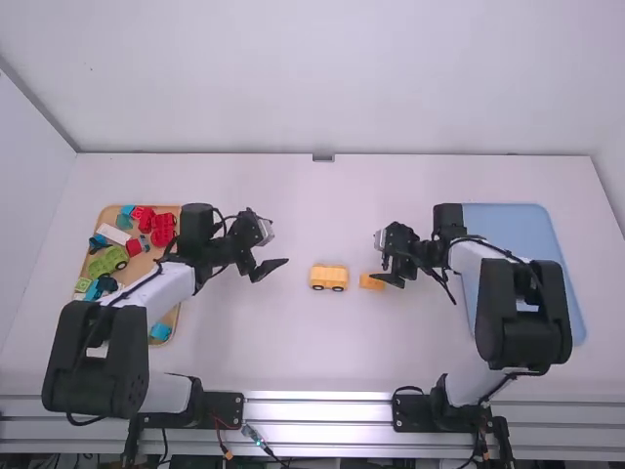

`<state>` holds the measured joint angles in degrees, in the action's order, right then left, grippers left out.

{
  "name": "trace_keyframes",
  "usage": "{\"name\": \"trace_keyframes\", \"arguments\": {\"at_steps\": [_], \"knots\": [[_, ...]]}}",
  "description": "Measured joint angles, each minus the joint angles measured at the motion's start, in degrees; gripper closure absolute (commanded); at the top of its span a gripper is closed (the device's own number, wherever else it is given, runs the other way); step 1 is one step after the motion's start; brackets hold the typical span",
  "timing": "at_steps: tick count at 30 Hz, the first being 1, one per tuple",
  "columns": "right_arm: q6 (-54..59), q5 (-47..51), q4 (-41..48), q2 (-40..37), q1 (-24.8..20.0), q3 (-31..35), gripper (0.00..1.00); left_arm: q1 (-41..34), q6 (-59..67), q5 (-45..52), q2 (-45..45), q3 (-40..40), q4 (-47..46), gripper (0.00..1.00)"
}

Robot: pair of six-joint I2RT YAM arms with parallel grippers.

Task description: Assemble lego blocks to make yellow taxi

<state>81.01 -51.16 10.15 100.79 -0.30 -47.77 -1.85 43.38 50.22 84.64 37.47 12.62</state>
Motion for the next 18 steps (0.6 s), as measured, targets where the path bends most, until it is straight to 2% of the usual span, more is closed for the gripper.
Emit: {"name": "trace_keyframes", "arguments": {"at_steps": [8,16,18], "knots": [[-0.07,-6.34,-11.93,0.00,0.02,4.20,0.01,-0.44,4.33,5.44,0.09,-0.90,0.74,0.01],[-2.56,-8.09,-13.40,0.00,0.50,5.64,0.01,-0.79,4.74,8.83,5.90,-0.90,7.43,0.01],[-6.47,-7.30,-14.08,0.00,0.94,5.64,0.01,-0.85,4.72,11.89,8.83,-0.90,11.21,0.01]]}}
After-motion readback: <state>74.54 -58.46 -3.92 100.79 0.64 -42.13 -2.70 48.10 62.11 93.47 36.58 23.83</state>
